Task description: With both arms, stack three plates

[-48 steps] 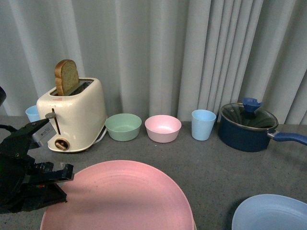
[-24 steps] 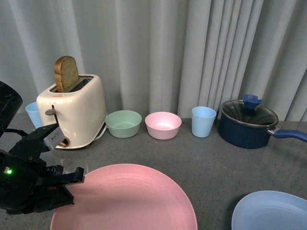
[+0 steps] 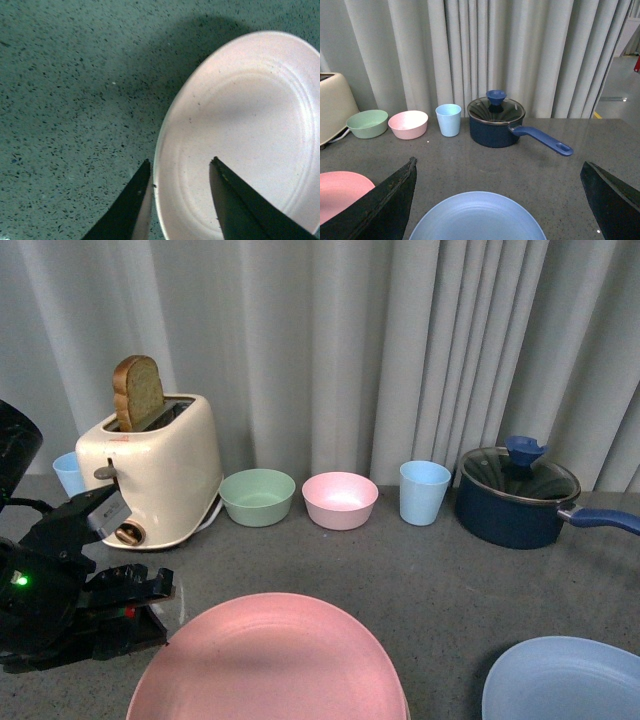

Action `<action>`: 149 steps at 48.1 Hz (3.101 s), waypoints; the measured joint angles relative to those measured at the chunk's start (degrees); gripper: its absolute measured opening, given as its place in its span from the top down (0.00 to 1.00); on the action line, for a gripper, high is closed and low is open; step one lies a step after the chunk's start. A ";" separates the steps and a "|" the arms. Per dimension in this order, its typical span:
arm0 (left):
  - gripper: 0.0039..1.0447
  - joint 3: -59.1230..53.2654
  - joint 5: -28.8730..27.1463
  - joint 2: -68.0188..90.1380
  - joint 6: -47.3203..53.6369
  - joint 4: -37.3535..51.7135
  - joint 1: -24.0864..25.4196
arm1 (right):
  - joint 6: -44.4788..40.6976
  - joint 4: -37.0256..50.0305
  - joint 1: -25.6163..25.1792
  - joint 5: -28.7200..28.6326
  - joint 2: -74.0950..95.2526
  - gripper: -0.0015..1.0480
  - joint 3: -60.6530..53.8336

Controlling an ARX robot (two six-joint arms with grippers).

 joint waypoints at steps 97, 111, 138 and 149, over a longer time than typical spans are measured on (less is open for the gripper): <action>0.97 -48.74 -15.47 -71.19 9.09 33.46 5.11 | 0.00 0.00 0.00 0.00 0.00 0.07 0.00; 0.97 -48.76 -15.47 -82.90 9.07 22.47 5.11 | 0.00 0.00 0.00 0.00 0.00 0.07 0.00; 0.97 -48.78 -15.47 -94.49 9.09 10.99 5.11 | 0.00 0.00 0.00 0.00 0.00 0.07 0.00; 0.97 -48.74 -15.45 -105.26 9.09 -0.09 5.11 | 0.00 0.00 0.00 0.02 0.00 0.07 0.00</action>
